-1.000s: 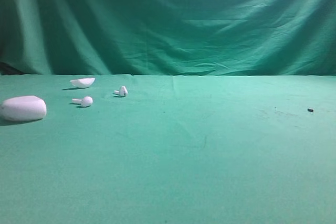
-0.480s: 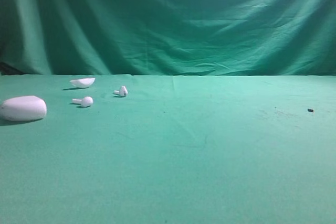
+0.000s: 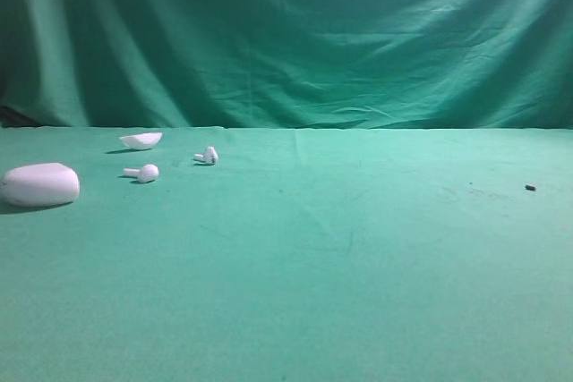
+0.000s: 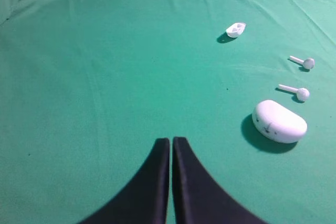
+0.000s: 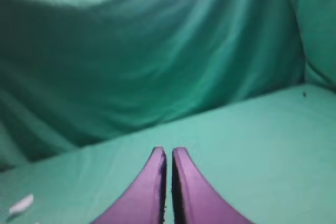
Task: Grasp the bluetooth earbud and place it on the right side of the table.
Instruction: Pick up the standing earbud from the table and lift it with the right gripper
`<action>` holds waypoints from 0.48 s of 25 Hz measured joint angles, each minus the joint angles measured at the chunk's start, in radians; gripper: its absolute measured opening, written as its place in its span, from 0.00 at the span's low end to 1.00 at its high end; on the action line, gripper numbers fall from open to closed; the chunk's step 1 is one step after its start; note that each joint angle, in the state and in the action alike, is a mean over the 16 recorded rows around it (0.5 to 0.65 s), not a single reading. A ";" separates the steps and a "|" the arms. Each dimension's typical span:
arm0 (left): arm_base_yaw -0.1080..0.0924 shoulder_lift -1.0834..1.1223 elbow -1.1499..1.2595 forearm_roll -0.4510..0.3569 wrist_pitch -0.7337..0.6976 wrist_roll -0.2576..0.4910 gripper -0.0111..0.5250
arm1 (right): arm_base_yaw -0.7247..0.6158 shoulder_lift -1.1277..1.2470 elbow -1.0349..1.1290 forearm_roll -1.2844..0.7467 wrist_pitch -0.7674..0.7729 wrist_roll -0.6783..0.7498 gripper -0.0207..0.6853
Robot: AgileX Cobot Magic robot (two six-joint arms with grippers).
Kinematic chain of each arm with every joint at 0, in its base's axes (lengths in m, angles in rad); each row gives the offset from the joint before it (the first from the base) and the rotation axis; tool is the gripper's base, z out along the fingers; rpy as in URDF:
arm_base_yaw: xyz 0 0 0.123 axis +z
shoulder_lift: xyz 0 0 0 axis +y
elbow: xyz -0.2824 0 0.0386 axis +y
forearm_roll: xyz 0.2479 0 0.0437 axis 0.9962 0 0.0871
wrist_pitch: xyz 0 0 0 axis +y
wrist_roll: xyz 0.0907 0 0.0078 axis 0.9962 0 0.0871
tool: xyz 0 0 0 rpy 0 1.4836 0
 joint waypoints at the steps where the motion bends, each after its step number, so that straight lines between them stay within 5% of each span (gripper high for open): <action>1: 0.000 0.000 0.000 0.000 0.000 0.000 0.02 | 0.000 0.012 -0.014 0.008 -0.010 0.000 0.03; 12: 0.000 0.000 0.000 0.000 0.000 0.000 0.02 | 0.005 0.341 -0.285 0.027 0.141 -0.041 0.03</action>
